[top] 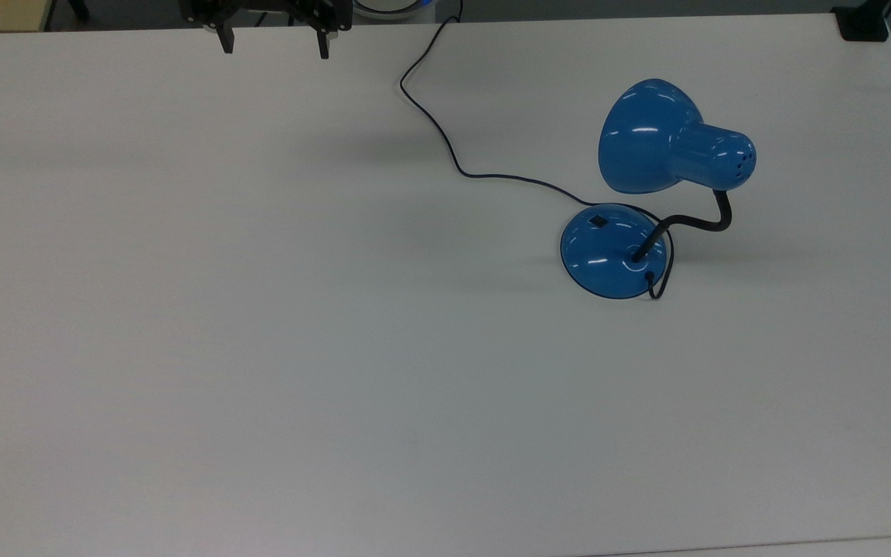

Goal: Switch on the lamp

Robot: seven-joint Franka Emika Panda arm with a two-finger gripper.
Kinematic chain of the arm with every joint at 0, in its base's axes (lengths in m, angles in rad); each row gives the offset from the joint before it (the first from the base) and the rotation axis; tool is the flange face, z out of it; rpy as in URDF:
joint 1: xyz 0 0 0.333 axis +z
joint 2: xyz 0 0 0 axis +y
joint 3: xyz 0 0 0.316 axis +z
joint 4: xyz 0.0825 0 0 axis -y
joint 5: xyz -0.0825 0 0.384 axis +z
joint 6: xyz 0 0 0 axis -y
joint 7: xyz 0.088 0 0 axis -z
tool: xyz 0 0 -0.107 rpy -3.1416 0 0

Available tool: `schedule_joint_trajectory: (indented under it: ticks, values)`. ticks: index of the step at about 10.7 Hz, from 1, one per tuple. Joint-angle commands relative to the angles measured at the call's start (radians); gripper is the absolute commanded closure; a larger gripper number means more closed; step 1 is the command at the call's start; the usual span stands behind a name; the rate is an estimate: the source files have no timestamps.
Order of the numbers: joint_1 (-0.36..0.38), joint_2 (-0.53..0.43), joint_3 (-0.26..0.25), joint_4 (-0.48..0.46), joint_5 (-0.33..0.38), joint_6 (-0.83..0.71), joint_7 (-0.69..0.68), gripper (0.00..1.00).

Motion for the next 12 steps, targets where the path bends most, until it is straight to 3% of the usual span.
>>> schedule_joint_trajectory:
  ticks: [1,8,10,12]
  values:
    - [0.005,0.002,-0.014,0.011,-0.002,0.012,-0.002,0.0]
    - [0.005,0.003,-0.014,0.01,-0.004,0.01,-0.002,0.0]
    - [0.005,0.003,-0.014,0.011,-0.004,0.012,-0.002,0.2]
    - [0.004,0.005,-0.014,0.01,-0.002,0.012,-0.004,0.49]
